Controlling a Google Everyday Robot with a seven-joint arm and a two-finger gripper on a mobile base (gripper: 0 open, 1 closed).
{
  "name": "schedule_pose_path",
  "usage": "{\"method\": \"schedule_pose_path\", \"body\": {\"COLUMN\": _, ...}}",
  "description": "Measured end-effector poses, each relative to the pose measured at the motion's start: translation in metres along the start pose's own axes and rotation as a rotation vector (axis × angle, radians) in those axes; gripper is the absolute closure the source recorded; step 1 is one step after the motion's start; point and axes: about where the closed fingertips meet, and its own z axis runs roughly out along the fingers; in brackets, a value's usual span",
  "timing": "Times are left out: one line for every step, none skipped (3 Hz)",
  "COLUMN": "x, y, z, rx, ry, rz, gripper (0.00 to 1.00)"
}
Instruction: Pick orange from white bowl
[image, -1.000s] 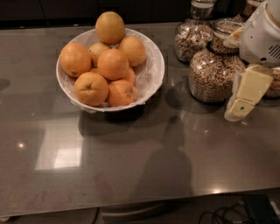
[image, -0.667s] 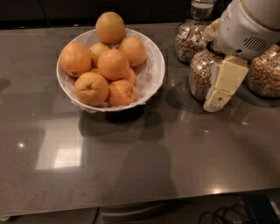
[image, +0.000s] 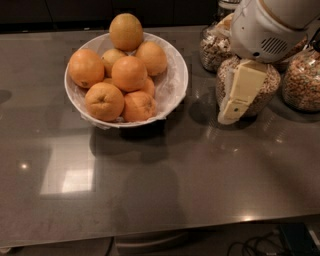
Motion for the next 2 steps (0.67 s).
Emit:
{"method": "schedule_pose_path", "body": {"x": -0.009, "y": -0.01, "z": 0.013, "rx": 0.027, "ry": -0.05, "rz": 0.004, "gripper": 0.0}}
{"method": "schedule_pose_path", "body": {"x": -0.029, "y": -0.029, "z": 0.033, "rx": 0.056, "ry": -0.135, "rz": 0.006, "gripper": 0.0}}
